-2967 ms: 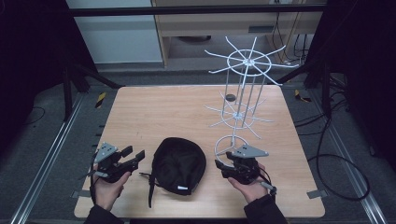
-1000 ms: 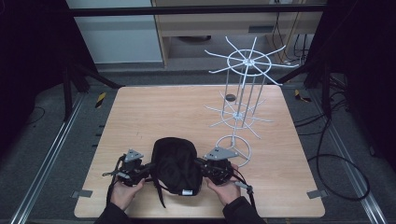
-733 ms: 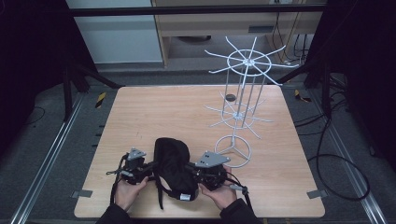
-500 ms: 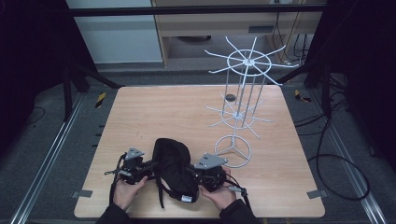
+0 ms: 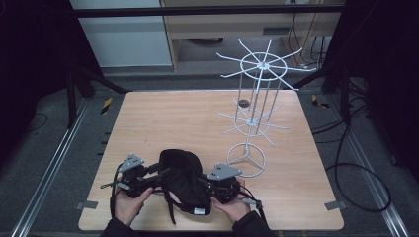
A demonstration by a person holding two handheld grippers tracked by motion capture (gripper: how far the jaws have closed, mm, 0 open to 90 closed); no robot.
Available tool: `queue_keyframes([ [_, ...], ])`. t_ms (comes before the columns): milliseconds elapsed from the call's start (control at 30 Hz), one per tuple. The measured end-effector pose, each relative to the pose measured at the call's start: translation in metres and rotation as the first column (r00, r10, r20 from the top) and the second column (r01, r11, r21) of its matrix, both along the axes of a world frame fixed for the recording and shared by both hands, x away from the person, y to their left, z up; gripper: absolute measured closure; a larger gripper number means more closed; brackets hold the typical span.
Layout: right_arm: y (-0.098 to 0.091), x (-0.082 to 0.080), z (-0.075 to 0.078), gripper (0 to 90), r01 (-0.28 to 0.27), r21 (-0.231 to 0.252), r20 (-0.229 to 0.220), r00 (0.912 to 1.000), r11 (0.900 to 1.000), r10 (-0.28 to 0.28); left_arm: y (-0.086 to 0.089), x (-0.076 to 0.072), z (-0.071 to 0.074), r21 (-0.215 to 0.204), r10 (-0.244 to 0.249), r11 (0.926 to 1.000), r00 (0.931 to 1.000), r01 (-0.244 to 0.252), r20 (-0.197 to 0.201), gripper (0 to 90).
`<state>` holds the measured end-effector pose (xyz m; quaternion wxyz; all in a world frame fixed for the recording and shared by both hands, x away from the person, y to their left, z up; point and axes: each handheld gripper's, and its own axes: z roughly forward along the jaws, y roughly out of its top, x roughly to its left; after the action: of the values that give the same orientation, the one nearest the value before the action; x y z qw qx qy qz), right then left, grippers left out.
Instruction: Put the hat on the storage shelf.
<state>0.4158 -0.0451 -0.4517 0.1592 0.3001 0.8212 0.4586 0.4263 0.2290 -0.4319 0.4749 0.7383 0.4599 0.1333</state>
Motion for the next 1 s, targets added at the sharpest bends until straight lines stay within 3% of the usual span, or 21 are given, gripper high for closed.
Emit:
queue_keyframes([
  [233,0.001,-0.001,-0.001,81.0,-0.009,0.007,-0.002,1.0,0.9999,0.009,-0.026,0.005,0.007,-0.03,-0.039,0.9988,0.9992,0.039,0.006,41.3],
  [533,0.001,-0.002,-0.001,81.9,-0.023,0.009,0.009,0.9997,0.9997,0.023,-0.048,0.015,0.01,-0.02,-0.04,0.999,0.9992,0.04,-0.008,38.8],
  [700,0.002,-0.003,-0.001,82.5,-0.035,0.011,0.014,0.9993,0.9993,0.035,-0.054,0.019,0.006,-0.017,-0.035,0.9993,0.999,0.035,-0.027,37.5],
  [1000,0.002,-0.002,-0.002,83.3,-0.042,0.003,0.024,0.9988,0.9991,0.042,-0.054,0.019,0.003,-0.047,-0.033,0.9984,0.9983,0.031,-0.047,34.3],
])
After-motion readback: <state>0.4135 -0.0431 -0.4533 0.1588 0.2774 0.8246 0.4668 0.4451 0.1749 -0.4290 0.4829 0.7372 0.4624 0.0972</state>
